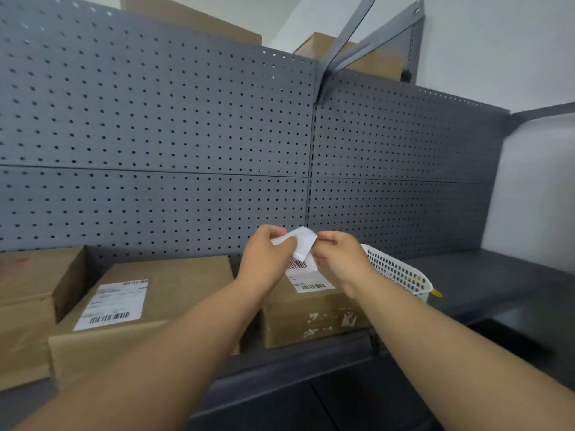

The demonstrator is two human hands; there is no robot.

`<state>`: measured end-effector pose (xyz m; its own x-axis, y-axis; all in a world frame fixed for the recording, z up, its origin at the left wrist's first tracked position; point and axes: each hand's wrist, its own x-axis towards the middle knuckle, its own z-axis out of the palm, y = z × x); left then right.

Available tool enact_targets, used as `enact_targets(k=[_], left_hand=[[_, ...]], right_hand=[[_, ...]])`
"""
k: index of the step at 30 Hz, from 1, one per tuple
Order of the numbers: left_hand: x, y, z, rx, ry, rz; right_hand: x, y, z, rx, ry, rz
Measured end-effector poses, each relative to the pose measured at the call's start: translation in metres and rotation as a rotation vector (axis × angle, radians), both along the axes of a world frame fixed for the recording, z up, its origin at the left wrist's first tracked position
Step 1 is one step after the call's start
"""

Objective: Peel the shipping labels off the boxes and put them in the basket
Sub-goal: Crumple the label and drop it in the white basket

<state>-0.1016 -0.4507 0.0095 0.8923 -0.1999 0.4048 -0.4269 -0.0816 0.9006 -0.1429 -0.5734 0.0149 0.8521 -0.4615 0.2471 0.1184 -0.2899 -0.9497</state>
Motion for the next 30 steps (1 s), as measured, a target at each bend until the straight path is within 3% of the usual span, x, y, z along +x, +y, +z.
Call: enact_targets(k=[5,15,23,30], left_hand=[[0.000,-0.021,0.003,-0.057,0.119,-0.159],[0.001,-0.068,0.001,-0.160,0.265,-0.435],[0.022,-0.125,0.003,-0.192,0.352,-0.492],[0.061,-0.188,0.003,-0.089,0.338,-0.383]], right_hand=[[-0.001,-0.024,-0.001,0.123,0.041,0.092],[-0.008,-0.079,-0.006,0.209,-0.035,0.004],[0.011,-0.145,-0.004,0.114,-0.036,-0.025],[0.043,-0.216,0.011,0.033,0.009,-0.042]])
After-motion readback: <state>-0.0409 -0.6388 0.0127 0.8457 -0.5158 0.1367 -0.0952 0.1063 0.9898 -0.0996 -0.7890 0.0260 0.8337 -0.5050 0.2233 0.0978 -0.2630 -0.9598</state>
